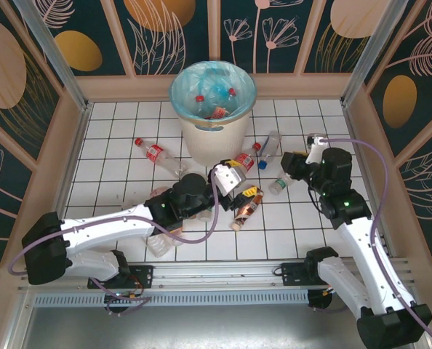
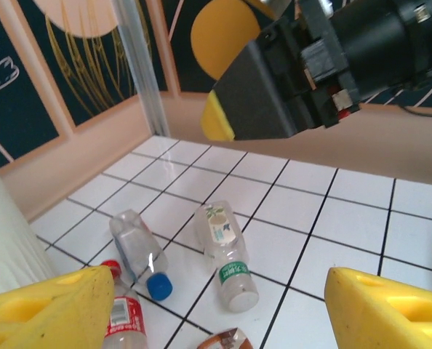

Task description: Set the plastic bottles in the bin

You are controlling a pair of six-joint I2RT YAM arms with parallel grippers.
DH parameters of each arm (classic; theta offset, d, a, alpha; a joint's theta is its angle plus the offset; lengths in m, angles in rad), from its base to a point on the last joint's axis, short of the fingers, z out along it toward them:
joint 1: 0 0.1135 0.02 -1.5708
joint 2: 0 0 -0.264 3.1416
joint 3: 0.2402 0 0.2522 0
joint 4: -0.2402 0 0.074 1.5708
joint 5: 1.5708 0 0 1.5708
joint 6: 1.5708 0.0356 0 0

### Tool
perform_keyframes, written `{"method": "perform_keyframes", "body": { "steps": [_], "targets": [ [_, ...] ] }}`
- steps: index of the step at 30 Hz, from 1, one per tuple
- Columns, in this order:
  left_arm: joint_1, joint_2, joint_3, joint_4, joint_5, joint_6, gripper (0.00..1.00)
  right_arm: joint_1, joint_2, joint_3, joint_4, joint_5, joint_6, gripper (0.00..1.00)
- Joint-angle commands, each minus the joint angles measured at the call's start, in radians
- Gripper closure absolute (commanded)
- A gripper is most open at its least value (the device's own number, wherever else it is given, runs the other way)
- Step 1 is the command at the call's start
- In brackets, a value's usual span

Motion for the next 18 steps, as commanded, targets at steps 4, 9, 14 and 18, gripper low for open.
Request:
{"method": "perform_keyframes", "body": {
  "steps": [4, 9, 14, 18],
  "targets": [
    [-0.001, 0.081, 0.069, -0.06, -0.137, -0.122, 0.23, -0.071, 0.052, -0.046, 0.053, -0.079, 0.086, 0.63],
    [-0.002, 0.15, 0.094, -0.095, -0.145, -0.171, 0.23, -0.077, 0.149, -0.085, 0.186, -0.178, 0.198, 0.66],
    [-0.002, 0.218, 0.097, -0.098, -0.163, -0.189, 0.22, -0.068, 0.283, -0.108, 0.397, -0.219, 0.366, 0.83],
    [-0.001, 0.268, 0.113, -0.115, -0.189, -0.205, 0.21, -0.041, 0.427, -0.079, 0.509, -0.202, 0.417, 0.86]
  ]
}}
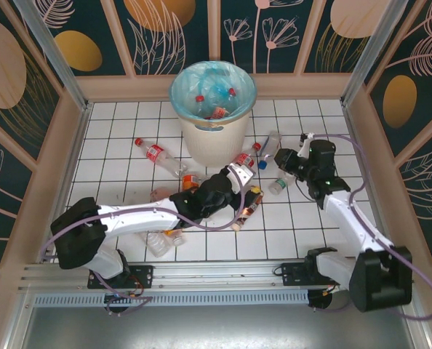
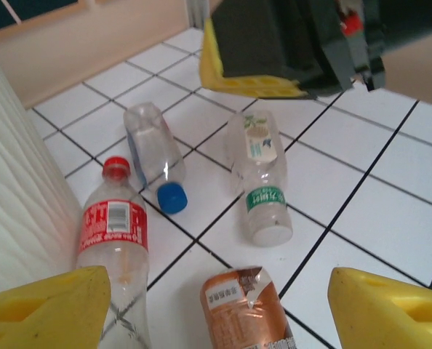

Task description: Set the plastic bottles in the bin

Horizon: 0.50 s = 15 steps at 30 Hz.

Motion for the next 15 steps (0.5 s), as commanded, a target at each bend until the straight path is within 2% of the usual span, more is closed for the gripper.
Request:
{"method": "perform_keyframes", "body": {
  "steps": [1, 6, 12, 15],
  "targets": [
    [0.0, 0.04, 0.037, -0.028, -0.044, -0.039, 0.2, 0.024, 0.103, 0.029, 0.165, -0.002, 0.107, 0.86],
    [0.001, 0.08, 0.037, -0.022, -0.105, -0.062, 0.19, 0.055, 0.323, 0.148, 0.151, 0.034, 0.14, 0.88],
    [0.007, 0.085, 0.037, -0.026, -0.107, -0.091, 0.19, 0.1, 0.52, 0.276, 0.153, 0.059, 0.152, 0.87],
    [0.007, 0.075, 0.037, -0.027, -0.107, -0.095, 0.19, 0.099, 0.614, 0.342, 0.1, 0.09, 0.142, 0.84]
  ]
}}
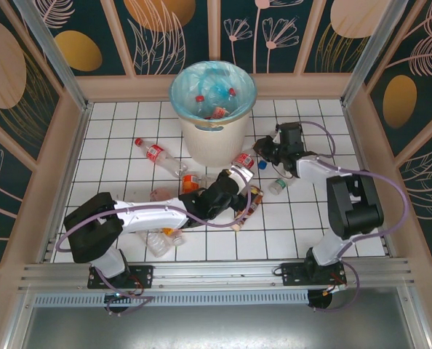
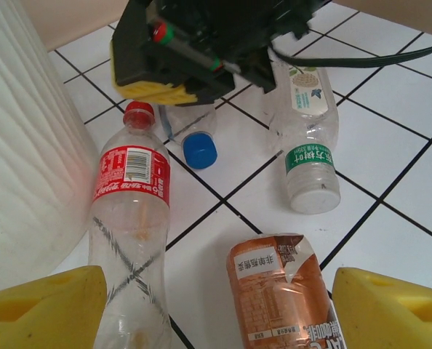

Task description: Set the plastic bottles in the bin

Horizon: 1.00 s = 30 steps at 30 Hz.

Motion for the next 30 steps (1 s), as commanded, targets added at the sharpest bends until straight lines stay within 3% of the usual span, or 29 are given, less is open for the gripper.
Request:
{"method": "perform_keyframes", "body": {
  "steps": [1, 10, 20, 30],
  "targets": [
    [0.004, -0.011, 0.029, 0.003, -0.02, -0.027, 0.18, 0.001, 0.083, 0.08, -0.032, 0.059, 0.006, 0.82],
    [0.004, -0.067, 0.02, 0.023, -0.063, -0.009, 0.18, -0.002, 0.087, 0.112, -0.144, 0.122, -0.047, 0.67],
    [0.006, -0.14, -0.009, 0.055, -0.117, 0.03, 0.17, -0.059, 0.024, 0.088, -0.18, 0.125, -0.11, 0.64],
    [0.007, -0.153, -0.012, 0.056, -0.117, 0.038, 0.17, -0.017, 0.06, 0.183, -0.194, 0.109, -0.086, 0.63]
  ]
}}
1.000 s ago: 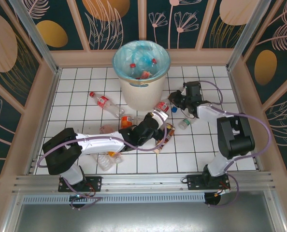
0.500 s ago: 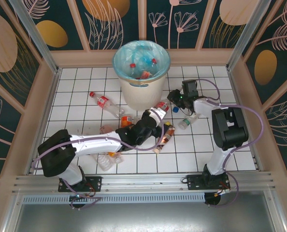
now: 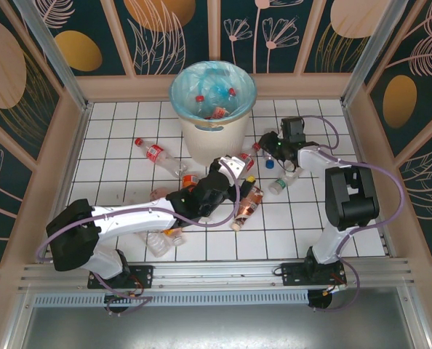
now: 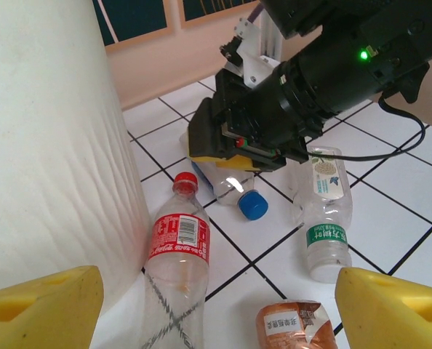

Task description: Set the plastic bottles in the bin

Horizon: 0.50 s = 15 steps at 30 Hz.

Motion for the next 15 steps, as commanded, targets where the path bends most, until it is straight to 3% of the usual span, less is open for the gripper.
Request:
{"method": "perform_keyframes", "body": {
  "steps": [1, 15],
  "targets": [
    [0.008, -0.018, -0.011, 0.029, -0.019, 0.018, 0.17, 0.031, 0.023, 0.074, -0.01, 0.009, 0.006, 0.63],
    [0.01, -0.016, -0.008, 0.027, 0.009, 0.021, 0.18, 0.043, 0.128, 0.165, -0.017, 0.029, 0.02, 0.59]
  ]
}}
